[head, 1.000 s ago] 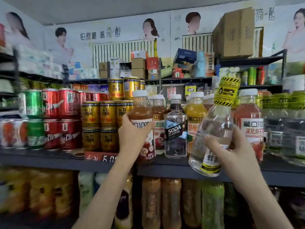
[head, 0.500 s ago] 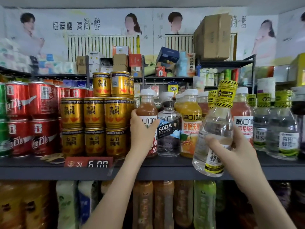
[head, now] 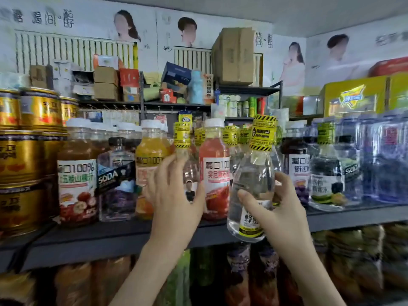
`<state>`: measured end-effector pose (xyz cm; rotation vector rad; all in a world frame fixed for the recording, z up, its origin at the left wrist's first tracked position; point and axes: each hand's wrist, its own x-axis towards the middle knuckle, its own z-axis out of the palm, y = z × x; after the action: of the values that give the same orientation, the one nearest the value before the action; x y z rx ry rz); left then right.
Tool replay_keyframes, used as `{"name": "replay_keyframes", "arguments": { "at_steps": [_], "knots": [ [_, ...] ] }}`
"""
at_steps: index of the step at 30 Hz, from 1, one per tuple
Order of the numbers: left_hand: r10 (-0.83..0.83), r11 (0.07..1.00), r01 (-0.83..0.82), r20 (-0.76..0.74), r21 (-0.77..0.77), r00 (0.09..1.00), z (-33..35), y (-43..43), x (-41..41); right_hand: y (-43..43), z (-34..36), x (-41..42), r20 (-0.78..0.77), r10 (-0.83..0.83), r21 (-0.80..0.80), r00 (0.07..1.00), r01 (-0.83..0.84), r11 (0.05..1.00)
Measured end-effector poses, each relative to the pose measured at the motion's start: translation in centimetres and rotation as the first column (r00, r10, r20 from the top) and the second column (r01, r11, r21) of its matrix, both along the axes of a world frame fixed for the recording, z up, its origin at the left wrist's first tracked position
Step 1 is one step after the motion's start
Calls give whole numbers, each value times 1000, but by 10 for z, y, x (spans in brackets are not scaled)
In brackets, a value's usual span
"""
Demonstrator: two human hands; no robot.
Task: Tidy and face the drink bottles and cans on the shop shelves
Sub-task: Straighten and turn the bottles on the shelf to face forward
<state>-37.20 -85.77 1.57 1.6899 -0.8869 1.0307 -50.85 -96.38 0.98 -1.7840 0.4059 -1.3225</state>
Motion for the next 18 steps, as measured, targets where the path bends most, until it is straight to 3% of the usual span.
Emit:
{"name": "replay_keyframes", "arguments": {
  "at_steps": [9,18],
  "knots": [
    [183,983,-178,-136,46,974,6,-67,-20,-64,-4,-5,-24,65,-95,998,-67,993],
    [275,958,-266,-89,105,957,12,-74,-23,-70,-5,16,-31,43,-122,999,-47,991]
  ]
}}
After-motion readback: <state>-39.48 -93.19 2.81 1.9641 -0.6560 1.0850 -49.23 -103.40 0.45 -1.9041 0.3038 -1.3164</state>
